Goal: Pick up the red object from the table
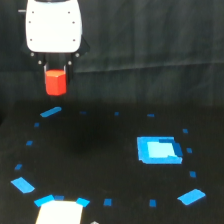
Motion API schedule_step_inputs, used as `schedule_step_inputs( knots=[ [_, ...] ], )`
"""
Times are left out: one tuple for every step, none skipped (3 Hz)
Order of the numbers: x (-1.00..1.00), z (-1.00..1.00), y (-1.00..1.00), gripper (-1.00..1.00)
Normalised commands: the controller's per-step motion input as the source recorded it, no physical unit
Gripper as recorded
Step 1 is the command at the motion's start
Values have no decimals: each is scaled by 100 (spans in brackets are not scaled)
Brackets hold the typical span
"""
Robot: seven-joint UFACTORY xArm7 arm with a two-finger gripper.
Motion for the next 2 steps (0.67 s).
schedule_step_inputs(
  knots=[
    [-7,76,-42,-100],
    [-13,45,21,-82]
  ],
)
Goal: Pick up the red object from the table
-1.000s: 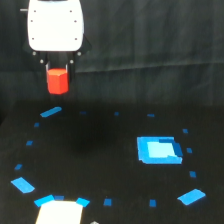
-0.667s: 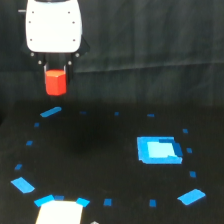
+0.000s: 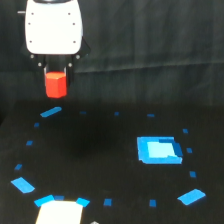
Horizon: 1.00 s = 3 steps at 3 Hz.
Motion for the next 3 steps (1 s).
schedule_step_inputs(
  knots=[
    [19,87,-22,-100],
    [14,69,-22,-100],
    [13,14,23,-96]
  ],
)
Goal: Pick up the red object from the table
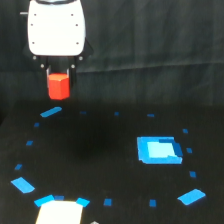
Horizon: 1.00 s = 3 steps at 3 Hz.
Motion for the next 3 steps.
schedule_step_inputs(
  knots=[
    [20,22,-1,-89],
    [13,72,-40,-100],
    [-18,45,-4,-93]
  ],
)
